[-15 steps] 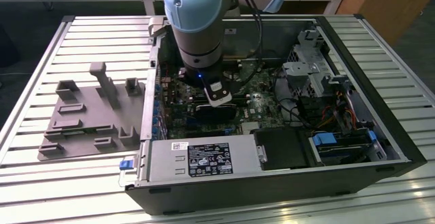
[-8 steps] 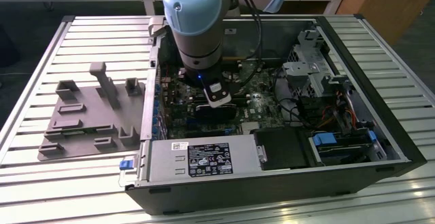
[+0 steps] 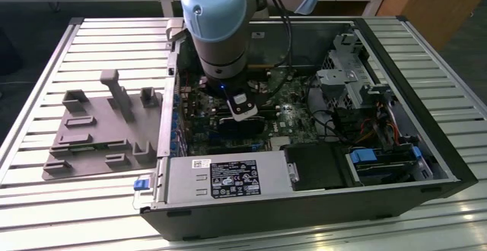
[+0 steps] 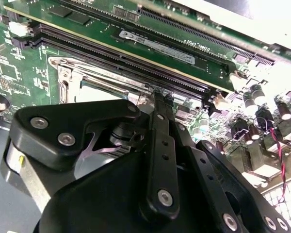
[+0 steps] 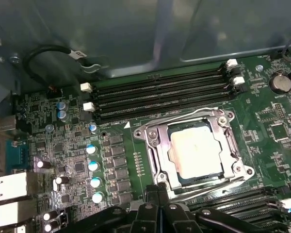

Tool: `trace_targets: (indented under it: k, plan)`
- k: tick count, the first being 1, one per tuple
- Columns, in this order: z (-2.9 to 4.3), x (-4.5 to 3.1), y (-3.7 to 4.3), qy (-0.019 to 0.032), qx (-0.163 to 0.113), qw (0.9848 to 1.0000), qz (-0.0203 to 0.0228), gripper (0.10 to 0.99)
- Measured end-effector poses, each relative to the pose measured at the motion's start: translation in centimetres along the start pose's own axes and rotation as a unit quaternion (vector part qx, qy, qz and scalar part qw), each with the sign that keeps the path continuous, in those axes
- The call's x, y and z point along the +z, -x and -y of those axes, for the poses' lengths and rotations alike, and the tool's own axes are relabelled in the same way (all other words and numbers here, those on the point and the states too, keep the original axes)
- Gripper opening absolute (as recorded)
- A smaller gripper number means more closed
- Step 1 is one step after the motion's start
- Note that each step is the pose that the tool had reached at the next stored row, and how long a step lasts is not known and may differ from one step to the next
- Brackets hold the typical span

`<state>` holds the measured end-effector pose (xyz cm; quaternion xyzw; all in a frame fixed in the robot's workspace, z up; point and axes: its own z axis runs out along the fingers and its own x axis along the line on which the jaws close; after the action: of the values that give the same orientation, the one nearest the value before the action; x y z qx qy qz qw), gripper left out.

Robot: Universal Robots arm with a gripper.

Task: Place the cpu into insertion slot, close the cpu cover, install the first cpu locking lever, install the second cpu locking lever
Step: 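Install the second cpu locking lever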

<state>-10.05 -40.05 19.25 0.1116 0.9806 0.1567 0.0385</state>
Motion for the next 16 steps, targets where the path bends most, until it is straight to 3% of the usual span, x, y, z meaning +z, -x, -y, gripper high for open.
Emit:
trace_targets:
  k: [16]
  plan:
    - [-0.06,0.43,-0.32,0.0006,0.0,1.0,0.0,0.106]
